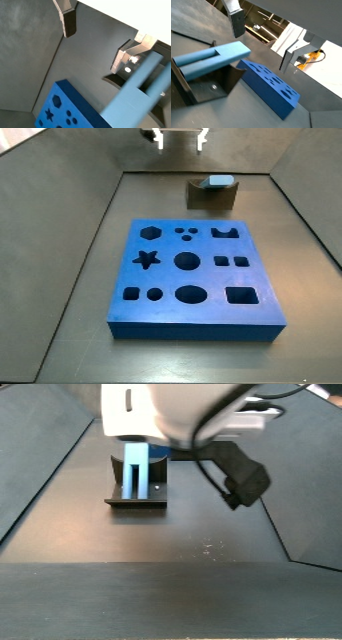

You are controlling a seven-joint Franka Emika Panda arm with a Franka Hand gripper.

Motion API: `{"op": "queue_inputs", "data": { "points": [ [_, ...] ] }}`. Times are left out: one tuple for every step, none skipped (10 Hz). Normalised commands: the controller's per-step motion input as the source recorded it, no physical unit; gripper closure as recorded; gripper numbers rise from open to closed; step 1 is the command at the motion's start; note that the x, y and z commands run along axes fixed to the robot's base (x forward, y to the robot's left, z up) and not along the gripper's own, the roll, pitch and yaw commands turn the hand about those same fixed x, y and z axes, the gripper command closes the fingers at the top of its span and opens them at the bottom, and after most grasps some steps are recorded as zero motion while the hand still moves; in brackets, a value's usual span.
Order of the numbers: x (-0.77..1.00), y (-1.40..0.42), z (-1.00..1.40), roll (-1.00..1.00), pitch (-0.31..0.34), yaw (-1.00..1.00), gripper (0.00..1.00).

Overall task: Pick up the square-circle object. Move up. Rotate the square-circle object. Place the square-circle object on the fixture. Regrasp the square-circle object. Move to above the board. Insert the square-circle object.
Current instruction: Regrasp the square-circle object.

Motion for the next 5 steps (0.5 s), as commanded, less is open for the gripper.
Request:
{"op": "queue_inputs", "data": {
  "points": [
    [-0.29, -1.0, -0.25, 1.0, -0.001, -0.91, 0.0],
    [-0.2, -1.0, -0.24, 1.0, -0.007, -0.9, 0.0],
    [-0.1, -1.0, -0.18, 1.0, -0.038, -0.9, 0.0],
    [-0.11, -1.0, -0.16, 1.0, -0.061, -0.9, 0.0],
    [-0.12, -1.0, -0.13, 1.0, -0.088, -0.9, 0.0]
  ]
}}
